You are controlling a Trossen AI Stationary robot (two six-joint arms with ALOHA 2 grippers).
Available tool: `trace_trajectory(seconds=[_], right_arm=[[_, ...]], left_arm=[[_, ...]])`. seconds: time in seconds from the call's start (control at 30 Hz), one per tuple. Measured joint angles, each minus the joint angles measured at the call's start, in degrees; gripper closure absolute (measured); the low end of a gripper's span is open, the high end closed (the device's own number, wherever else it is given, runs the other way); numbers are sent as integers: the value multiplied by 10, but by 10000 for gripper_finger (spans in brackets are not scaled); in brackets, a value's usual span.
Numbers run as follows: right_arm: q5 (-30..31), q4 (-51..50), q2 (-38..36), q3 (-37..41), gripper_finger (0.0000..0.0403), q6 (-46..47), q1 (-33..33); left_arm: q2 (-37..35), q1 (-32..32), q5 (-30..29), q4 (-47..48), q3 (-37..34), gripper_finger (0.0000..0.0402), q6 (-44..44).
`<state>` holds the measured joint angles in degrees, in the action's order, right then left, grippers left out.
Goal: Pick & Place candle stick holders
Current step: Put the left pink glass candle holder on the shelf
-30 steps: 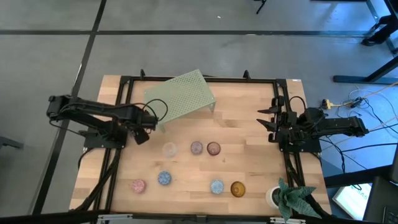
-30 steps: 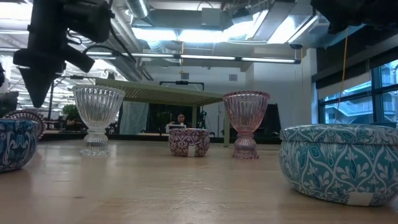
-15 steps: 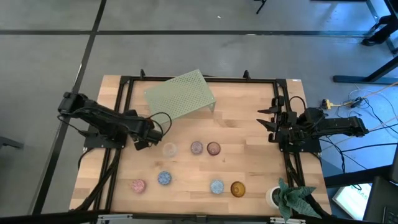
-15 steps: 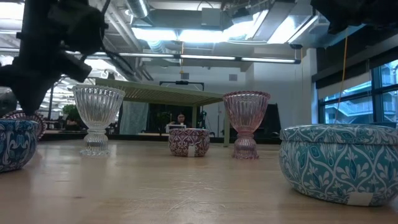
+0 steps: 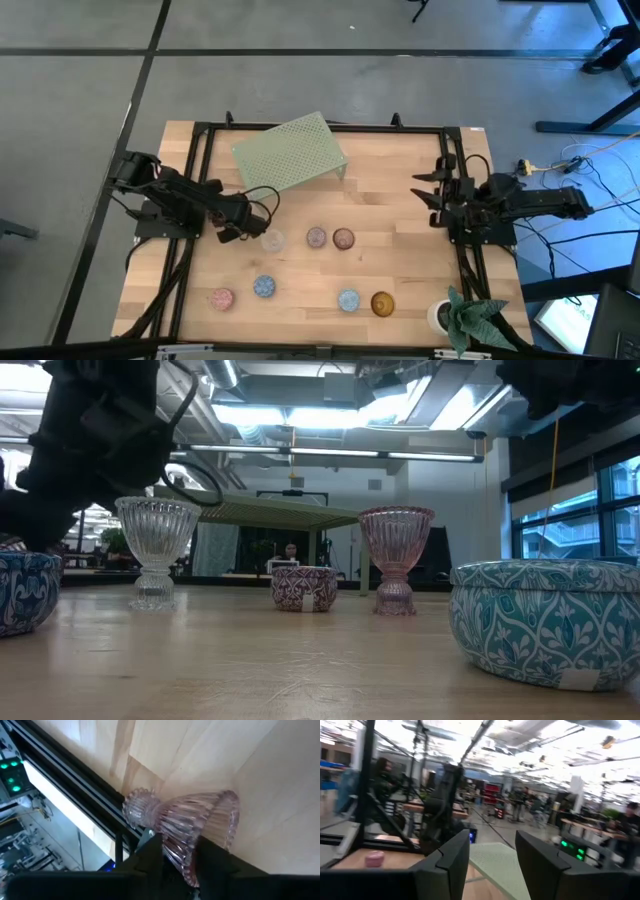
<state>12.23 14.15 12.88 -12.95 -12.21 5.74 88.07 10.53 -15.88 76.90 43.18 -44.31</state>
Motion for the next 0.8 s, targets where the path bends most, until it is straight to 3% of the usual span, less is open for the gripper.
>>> trace_trajectory(seconds=[0.13, 0.33, 0.43, 0.8], right_arm=[[27, 2, 12, 0, 238, 0, 0], [27, 19, 18, 0, 238, 0, 0], [27, 19, 18, 0, 238, 0, 0], [26, 19, 18, 0, 238, 0, 0]], left_arm=[[-6, 0, -21, 26, 1, 373, -5], [-18, 0, 10, 82, 37, 384, -19], [-25, 1, 69, 100, 69, 384, -5], [-80, 23, 94, 131, 174, 384, 16]])
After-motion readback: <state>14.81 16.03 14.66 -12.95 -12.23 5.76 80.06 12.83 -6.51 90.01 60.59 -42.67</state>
